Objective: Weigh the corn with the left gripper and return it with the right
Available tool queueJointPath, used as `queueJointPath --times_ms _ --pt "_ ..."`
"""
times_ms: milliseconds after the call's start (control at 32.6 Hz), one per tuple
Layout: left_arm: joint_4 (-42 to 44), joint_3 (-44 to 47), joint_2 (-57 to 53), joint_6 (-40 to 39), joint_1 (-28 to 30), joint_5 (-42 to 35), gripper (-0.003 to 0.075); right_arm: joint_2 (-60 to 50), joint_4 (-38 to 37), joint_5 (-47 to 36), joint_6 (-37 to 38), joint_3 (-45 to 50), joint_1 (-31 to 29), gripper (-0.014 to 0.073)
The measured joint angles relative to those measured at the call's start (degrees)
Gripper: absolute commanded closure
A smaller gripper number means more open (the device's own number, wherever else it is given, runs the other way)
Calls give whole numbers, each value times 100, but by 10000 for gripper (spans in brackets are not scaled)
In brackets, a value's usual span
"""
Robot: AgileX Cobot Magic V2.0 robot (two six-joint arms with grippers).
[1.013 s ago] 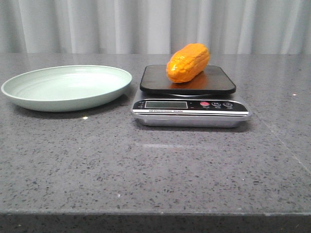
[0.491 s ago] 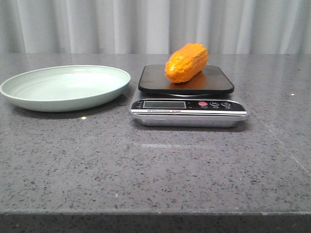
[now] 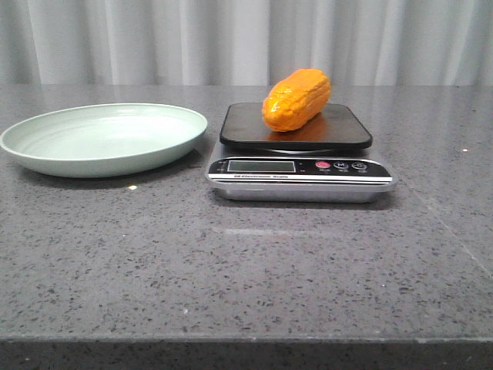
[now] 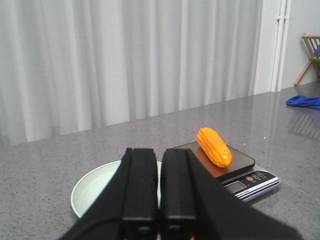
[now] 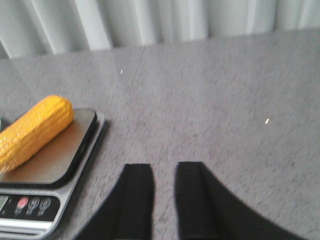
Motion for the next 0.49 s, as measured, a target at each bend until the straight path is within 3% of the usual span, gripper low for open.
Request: queueJointPath --times_ms 92,491 --pt "0 0 0 0 0 0 594 284 76 348 0 -197 187 -31" --pt "0 0 0 2 0 0 594 2508 782 1379 129 -2378 1633 -8"
